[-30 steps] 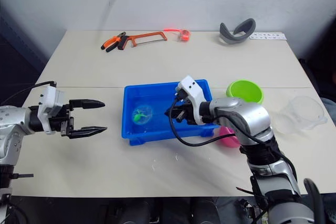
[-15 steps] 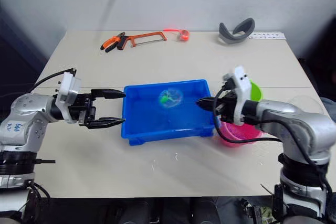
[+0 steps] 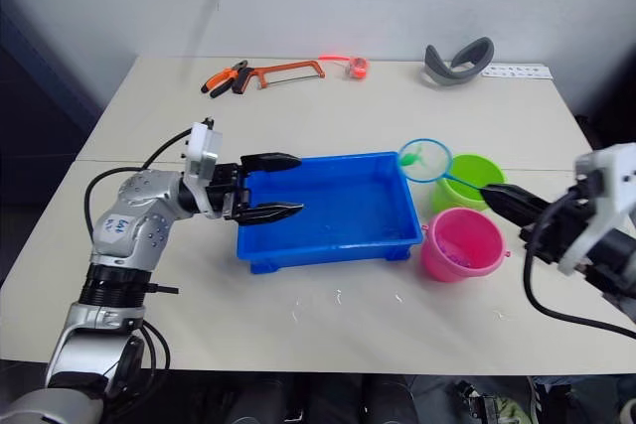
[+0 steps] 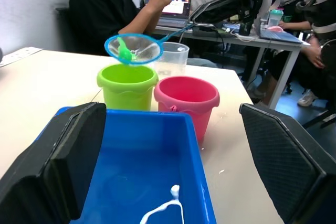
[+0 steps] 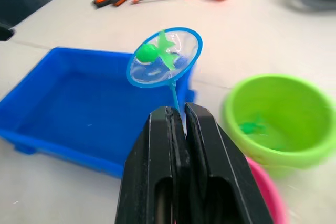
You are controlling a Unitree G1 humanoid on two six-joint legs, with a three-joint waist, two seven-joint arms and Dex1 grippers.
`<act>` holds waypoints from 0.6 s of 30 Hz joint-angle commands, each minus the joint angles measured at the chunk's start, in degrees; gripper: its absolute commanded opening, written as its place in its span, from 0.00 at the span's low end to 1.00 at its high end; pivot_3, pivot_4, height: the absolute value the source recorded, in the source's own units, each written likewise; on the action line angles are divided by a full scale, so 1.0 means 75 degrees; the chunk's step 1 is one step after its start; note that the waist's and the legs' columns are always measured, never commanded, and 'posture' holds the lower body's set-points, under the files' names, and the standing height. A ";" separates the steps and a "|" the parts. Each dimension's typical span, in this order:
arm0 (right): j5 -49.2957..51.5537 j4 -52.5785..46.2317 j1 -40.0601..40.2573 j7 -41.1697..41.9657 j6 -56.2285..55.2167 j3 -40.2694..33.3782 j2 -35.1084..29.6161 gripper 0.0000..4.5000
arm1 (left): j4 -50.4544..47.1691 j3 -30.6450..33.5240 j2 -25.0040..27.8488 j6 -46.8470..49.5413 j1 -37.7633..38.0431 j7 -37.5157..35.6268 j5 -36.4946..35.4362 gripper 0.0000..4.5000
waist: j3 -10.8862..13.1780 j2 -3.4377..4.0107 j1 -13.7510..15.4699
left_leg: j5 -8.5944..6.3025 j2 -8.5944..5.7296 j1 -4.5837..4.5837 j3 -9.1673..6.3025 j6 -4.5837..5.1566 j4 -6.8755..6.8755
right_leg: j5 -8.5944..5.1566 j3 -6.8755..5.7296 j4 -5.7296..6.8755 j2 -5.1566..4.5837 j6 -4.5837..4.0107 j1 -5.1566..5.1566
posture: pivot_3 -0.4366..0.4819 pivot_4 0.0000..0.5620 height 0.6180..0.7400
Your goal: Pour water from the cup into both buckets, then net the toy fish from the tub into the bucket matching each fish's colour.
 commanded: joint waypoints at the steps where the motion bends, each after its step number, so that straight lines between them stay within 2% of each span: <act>1: -0.0523 0.0196 0.0438 -0.0018 -0.0928 -0.0338 -0.0229 0.00 | 0.0003 -0.0054 -0.0080 -0.0175 -0.0167 -0.0010 0.0049 0.98 | 0.0000 0.0000 0.0001 | 0.0000 0.0004 0.0002 0.0001 0.0000 0.0000 | 0.0000 0.0004 0.0000 0.0006 0.0000 0.0000 | 0.48 0.27 1.00; 9: -0.2459 0.0819 0.1396 -0.0136 -0.3557 0.0313 -0.0013 0.00 | 0.0539 -0.0115 -0.0055 -0.0489 -0.0428 -0.0284 0.0247 0.98 | 0.0000 0.0000 0.0023 | 0.0001 0.0004 0.0004 0.0003 -0.0002 0.0001 | 0.0002 0.0009 -0.0003 0.0022 0.0004 0.0003 | 0.48 0.27 1.00; 13: -0.4348 0.1140 0.1983 -0.0187 -0.5510 0.1300 -0.0335 0.00 | 0.0766 -0.0167 -0.0062 -0.0617 -0.0526 -0.0413 0.0300 0.98 | 0.0000 0.0001 0.0014 | 0.0001 0.0007 0.0010 0.0010 -0.0002 0.0001 | 0.0003 0.0007 -0.0003 0.0032 0.0006 0.0003 | 0.48 0.27 1.00; 18: -0.5345 0.1483 0.2201 -0.0187 -0.6867 0.1888 -0.0393 0.00 | 0.0825 -0.0190 -0.0101 -0.0661 -0.0541 -0.0472 0.0323 0.98 | 0.0000 0.0001 0.0011 | 0.0001 0.0009 0.0013 0.0017 -0.0003 0.0001 | 0.0003 0.0005 -0.0003 0.0036 0.0006 0.0003 | 0.48 0.27 1.00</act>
